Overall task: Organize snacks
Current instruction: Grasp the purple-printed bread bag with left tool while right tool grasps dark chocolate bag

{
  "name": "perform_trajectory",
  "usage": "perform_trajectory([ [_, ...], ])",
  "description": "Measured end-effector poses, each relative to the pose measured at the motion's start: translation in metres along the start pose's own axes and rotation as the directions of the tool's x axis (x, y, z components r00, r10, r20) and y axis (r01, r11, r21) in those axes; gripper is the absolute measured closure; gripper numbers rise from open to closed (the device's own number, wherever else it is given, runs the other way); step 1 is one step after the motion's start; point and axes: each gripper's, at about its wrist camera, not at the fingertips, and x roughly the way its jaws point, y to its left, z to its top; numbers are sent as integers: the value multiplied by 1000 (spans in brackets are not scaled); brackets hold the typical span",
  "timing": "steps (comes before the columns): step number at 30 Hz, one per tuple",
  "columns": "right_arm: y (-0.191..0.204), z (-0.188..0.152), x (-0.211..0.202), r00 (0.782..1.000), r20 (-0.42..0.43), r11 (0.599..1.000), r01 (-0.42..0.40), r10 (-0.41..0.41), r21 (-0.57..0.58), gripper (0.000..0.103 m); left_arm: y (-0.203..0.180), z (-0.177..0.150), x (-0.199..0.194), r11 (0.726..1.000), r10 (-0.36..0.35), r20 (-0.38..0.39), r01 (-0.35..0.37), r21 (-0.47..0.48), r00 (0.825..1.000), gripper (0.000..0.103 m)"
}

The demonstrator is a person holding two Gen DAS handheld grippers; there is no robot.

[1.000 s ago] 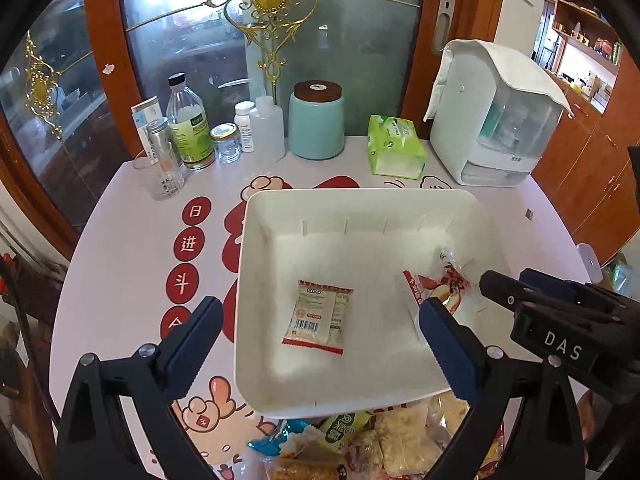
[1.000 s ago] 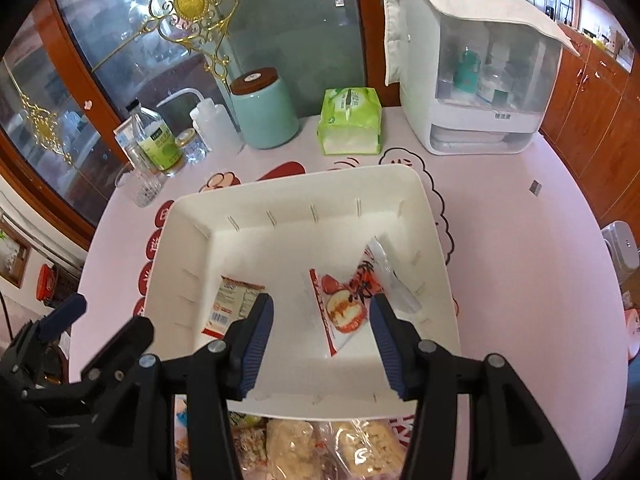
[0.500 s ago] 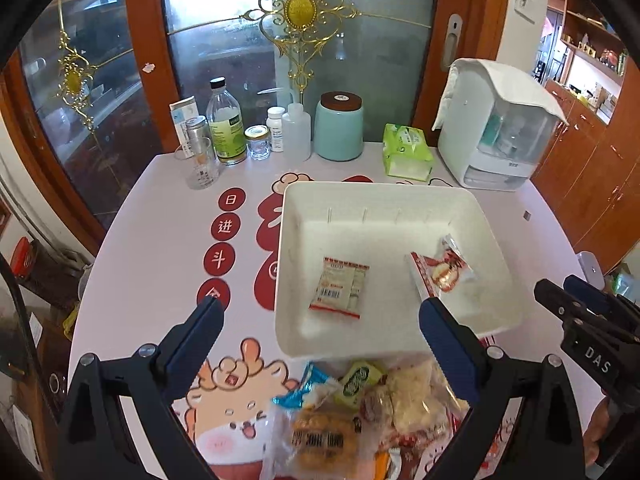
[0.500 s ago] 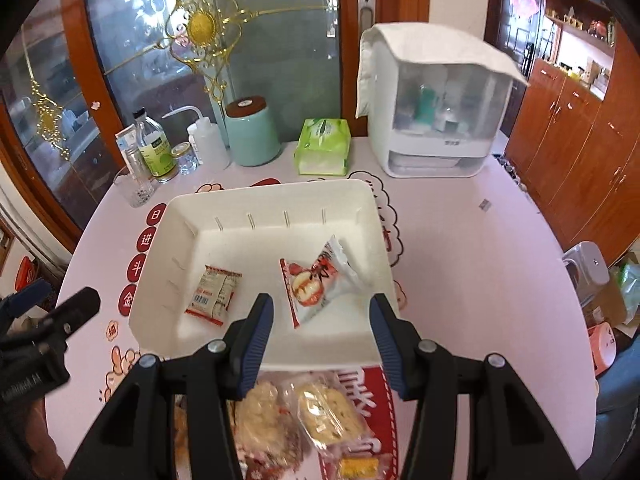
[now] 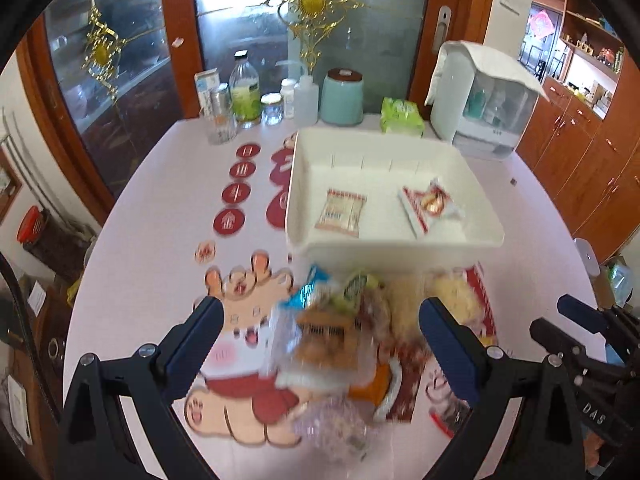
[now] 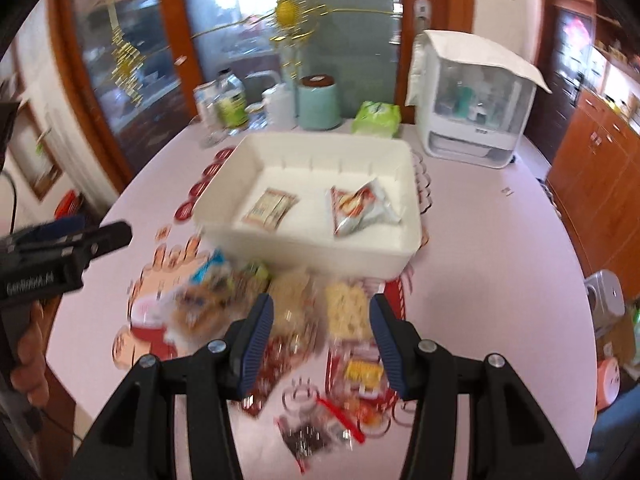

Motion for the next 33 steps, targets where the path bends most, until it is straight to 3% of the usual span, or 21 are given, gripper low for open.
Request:
perform_trajectory([
  [7, 4, -63, 26, 993, -104, 997, -60, 54, -53, 52, 1, -56, 27, 997, 55, -97, -60, -50, 994, 5],
  [16, 6, -122, 63, 972, -211, 986, -127, 102, -112, 52, 8, -105, 79, 986, 93, -249, -124, -115, 964, 5],
  [24, 16, -144, 86, 962, -256, 977, -141, 97, -160, 52, 16, -124, 107, 963, 55, -330, -138, -233, 942, 5],
  [33, 24, -151, 100, 964, -262, 968, -114, 54, -222, 52, 21, -128, 119, 936, 23, -364, -148, -319, 931, 5],
])
